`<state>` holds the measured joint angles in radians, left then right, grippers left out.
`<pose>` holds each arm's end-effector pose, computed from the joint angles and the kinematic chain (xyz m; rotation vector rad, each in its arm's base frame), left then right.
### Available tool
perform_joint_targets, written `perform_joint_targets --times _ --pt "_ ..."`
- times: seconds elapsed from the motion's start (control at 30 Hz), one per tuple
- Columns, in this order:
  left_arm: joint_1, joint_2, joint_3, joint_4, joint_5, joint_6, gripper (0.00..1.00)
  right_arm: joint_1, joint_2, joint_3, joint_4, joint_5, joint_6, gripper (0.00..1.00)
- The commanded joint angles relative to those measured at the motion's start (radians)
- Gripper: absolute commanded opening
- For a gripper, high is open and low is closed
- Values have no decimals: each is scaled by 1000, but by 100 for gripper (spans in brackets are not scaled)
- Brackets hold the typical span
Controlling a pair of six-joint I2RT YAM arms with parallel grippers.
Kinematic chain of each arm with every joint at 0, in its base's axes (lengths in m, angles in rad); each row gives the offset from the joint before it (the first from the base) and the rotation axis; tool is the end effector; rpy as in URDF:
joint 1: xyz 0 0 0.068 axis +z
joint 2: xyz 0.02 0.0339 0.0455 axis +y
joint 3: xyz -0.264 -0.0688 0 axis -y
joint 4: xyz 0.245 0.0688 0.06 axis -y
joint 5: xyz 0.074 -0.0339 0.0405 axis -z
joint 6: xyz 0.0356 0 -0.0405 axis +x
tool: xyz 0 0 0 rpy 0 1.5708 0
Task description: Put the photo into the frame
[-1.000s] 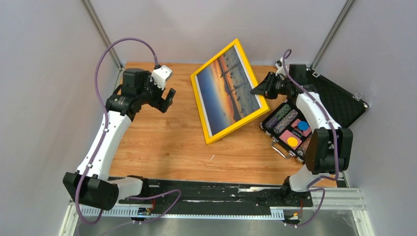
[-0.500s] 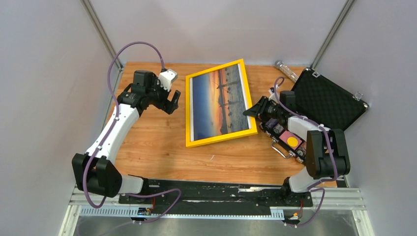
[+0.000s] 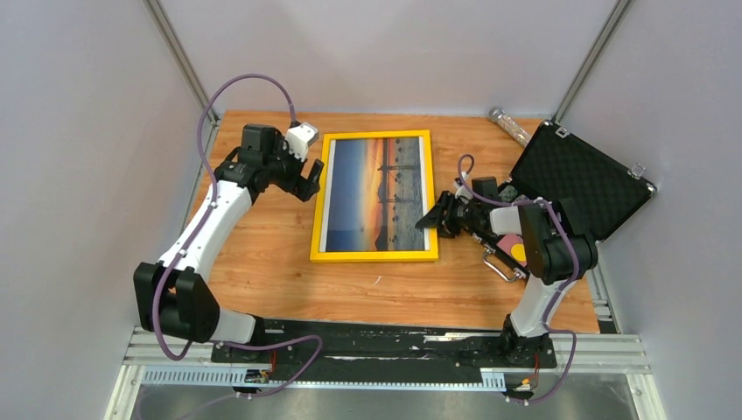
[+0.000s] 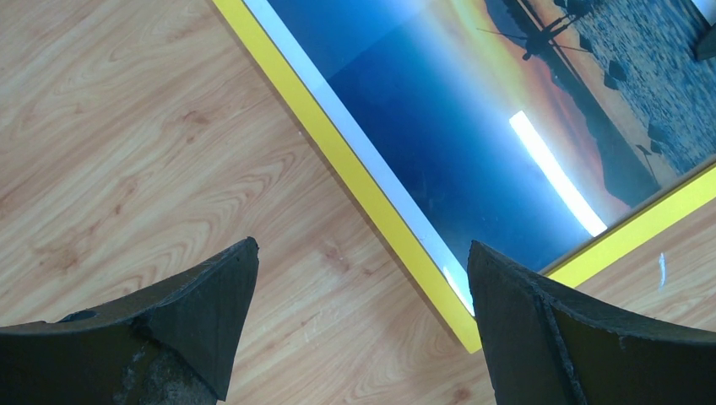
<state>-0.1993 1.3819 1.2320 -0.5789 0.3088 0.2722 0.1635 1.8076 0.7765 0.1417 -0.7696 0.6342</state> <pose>0.2940 -0.0704 0.3237 0.6847 2.1724 -0.3163 0.3137 0.0769 0.1135 0.2351 2.5275 1.2837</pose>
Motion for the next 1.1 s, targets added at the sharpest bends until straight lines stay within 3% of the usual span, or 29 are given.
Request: perform_joint_targets --times 0.0,0.33,0.6,1.07 --pt "8 20 -9 39 17 3 100 13 32 7 88 -68 -18 49" --pt "8 74 -9 57 -1 9 100 23 32 31 -54 -31 -125 68" --pt "8 104 13 42 -23 20 100 23 -4 68 -238 42 -245 71" --pt "8 158 14 57 -68 34 100 22 -31 93 -374 21 -352 77"
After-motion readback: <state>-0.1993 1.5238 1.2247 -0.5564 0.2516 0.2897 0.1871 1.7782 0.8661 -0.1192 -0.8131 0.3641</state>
